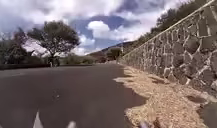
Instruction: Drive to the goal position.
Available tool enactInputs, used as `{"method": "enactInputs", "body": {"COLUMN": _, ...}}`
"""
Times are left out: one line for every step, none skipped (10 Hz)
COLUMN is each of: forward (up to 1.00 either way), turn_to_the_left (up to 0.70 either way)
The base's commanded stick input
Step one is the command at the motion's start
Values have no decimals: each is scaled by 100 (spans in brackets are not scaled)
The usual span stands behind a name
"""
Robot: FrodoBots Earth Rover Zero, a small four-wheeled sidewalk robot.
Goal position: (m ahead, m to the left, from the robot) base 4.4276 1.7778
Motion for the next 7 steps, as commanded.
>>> {"method": "enactInputs", "body": {"forward": 50, "turn_to_the_left": 0}}
{"method": "enactInputs", "body": {"forward": 50, "turn_to_the_left": 0}}
{"method": "enactInputs", "body": {"forward": 50, "turn_to_the_left": 0}}
{"method": "enactInputs", "body": {"forward": 50, "turn_to_the_left": 0}}
{"method": "enactInputs", "body": {"forward": 50, "turn_to_the_left": 0}}
{"method": "enactInputs", "body": {"forward": 50, "turn_to_the_left": 0}}
{"method": "enactInputs", "body": {"forward": 50, "turn_to_the_left": 0}}
